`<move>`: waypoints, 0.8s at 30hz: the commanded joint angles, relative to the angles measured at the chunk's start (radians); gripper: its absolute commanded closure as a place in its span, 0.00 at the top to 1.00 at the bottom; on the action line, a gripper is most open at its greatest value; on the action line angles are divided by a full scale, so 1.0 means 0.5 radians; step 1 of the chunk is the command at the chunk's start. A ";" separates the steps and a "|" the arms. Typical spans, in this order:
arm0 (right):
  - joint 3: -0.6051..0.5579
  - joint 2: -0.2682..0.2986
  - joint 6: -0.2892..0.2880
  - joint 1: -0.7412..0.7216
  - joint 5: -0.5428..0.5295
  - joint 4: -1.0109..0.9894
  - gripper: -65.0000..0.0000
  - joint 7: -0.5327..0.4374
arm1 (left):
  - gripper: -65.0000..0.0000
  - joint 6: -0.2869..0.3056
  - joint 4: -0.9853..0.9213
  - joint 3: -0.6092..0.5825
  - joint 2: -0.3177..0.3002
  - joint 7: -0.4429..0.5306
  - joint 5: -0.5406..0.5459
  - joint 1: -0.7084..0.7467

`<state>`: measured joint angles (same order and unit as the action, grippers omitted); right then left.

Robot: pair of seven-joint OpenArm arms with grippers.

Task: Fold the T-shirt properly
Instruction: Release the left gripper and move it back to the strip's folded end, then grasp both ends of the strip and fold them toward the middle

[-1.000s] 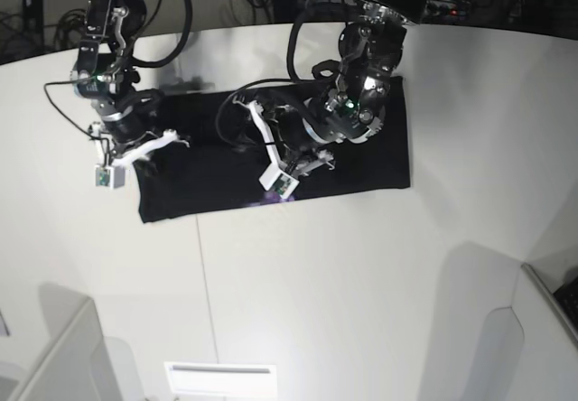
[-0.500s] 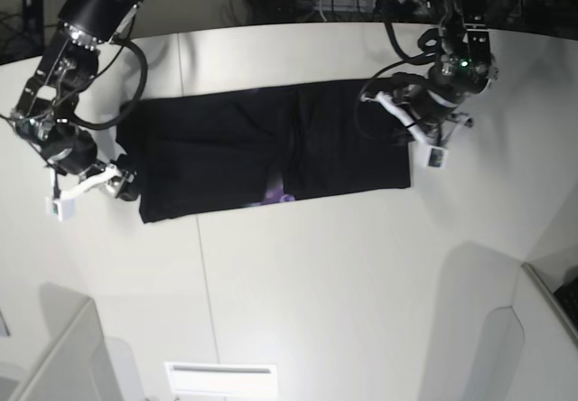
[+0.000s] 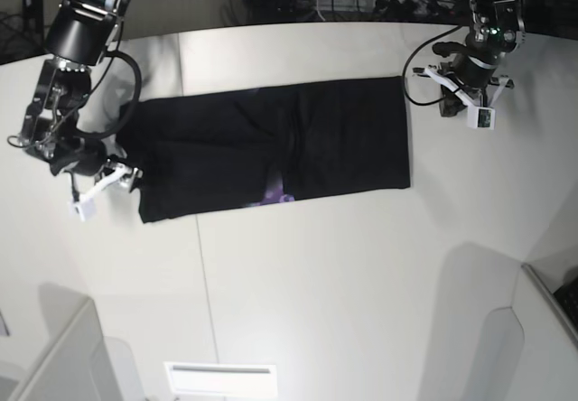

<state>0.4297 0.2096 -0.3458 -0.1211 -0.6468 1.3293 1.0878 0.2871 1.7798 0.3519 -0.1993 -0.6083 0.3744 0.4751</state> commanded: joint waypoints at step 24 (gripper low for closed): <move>-0.232 0.009 -0.046 0.136 -0.024 -0.055 0.73 -0.020 | 0.00 -0.002 -0.373 -0.291 -0.002 0.052 -0.002 -0.439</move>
<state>0.3187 0.2119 -0.3775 -0.0547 -0.7017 1.3087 1.0195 0.2852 1.5837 0.2028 -0.1913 -0.5888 0.3710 0.2562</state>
